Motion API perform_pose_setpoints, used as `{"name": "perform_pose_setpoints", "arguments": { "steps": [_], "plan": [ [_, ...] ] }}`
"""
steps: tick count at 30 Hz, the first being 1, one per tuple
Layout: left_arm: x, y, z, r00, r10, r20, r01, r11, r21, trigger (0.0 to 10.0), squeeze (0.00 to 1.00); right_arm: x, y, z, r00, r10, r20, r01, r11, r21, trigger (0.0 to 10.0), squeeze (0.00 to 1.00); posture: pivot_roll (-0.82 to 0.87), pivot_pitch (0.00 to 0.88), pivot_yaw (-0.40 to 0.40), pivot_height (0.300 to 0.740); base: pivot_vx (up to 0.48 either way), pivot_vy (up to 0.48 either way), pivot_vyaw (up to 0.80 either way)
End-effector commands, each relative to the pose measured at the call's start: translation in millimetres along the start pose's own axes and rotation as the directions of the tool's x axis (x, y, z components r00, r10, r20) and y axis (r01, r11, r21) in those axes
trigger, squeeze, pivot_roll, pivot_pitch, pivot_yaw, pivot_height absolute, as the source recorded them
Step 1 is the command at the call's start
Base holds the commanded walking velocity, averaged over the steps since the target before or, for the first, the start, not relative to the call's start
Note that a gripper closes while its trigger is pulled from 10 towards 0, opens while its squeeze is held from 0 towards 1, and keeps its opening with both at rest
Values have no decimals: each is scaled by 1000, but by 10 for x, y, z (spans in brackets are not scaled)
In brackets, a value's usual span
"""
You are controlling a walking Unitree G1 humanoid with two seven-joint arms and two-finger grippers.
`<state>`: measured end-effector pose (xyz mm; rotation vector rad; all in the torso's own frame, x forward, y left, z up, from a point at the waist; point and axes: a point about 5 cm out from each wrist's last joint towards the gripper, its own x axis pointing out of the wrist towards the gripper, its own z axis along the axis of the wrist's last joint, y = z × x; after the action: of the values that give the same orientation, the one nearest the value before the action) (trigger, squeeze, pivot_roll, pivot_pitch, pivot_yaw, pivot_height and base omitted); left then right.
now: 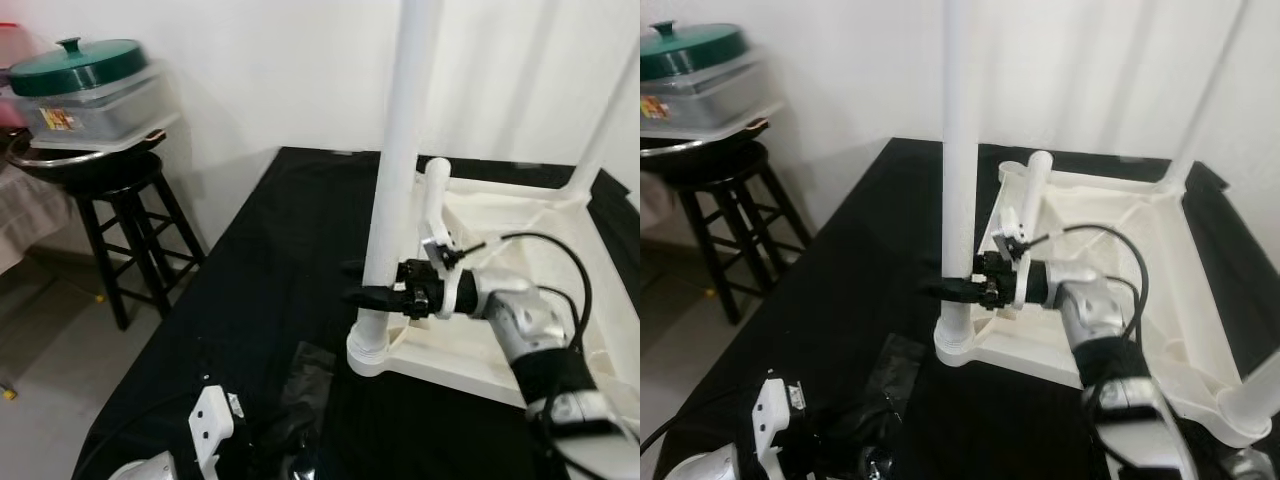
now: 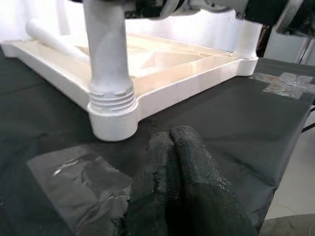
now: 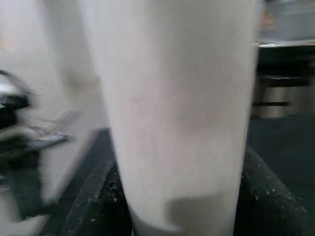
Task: Building children table
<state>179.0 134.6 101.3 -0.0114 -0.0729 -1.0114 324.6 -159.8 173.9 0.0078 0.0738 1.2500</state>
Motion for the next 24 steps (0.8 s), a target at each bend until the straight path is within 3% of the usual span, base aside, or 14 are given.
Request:
{"name": "perform_pose_setpoints", "arguments": {
  "steps": [1,3,9,10,11,12,15,16,17,18,19,22,23,24],
  "plan": [
    [-30,-17,-28,1000,-20,-22,20,1000,2,10000,0,-45,11,-279,983,-141,-116,149,986,68,0,0,-37,0,6,740,0,0,0],
    [-68,-21,-28,999,-35,-14,35,999,-31,10000,0,157,363,-609,833,-526,-175,551,819,163,0,0,-54,0,13,740,0,0,0],
    [-87,-23,-27,998,-55,-6,55,997,-58,10000,0,195,596,-683,769,-606,-203,638,749,178,0,0,-73,0,36,740,0,0,0],
    [-87,-26,-27,998,-67,-3,66,995,-69,10000,0,175,525,-661,755,-625,-200,654,738,164,2980,0,-73,0,36,740,0,0,0],
    [-87,-26,-27,998,-67,-3,66,995,-69,10000,0,175,525,-661,755,-625,-200,654,738,164,2980,0,-73,0,36,740,0,0,0],
    [-86,-28,-27,997,-75,-1,74,994,-77,10000,0,170,474,-638,748,-635,-194,662,732,160,10000,0,-73,0,36,740,0,0,0],
    [-82,-29,-27,997,-79,2,79,994,-81,10000,0,203,460,-597,773,-609,-180,634,755,169,10000,0,-76,0,35,740,0,0,0],
    [-75,-31,-30,997,-82,5,82,993,-89,10000,0,263,455,-506,835,-532,-138,550,816,178,10000,824,-71,0,31,740,0,0,0],
    [-75,-31,-30,997,-82,5,82,993,-89,10000,0,263,455,-506,835,-532,-138,550,816,178,10000,824,-71,0,31,740,0,0,0],
    [-65,-31,-35,996,-85,11,86,991,-103,10000,0,314,498,-364,894,-439,-91,448,876,177,10000,1000,-67,0,26,740,0,0,0],
    [-52,-28,-41,996,-90,18,92,988,-121,10000,0,318,478,-177,946,-322,-38,324,937,131,10000,1000,-63,0,19,740,0,0,0],
    [-33,-21,-47,995,-97,26,99,986,-137,10000,0,276,426,45,984,-178,2,178,983,34,10000,1000,-56,0,13,740,0,0,0],
    [-19,-19,-50,995,-99,27,102,985,-140,10000,0,220,352,143,997,-72,-2,72,997,-10,10000,0,-54,0,12,740,0,0,0],
    [-19,-19,-50,995,-99,27,102,985,-140,10000,0,220,352,143,997,-72,-2,72,997,-10,10000,0,-54,0,12,740,0,0,0]
  ]
}}
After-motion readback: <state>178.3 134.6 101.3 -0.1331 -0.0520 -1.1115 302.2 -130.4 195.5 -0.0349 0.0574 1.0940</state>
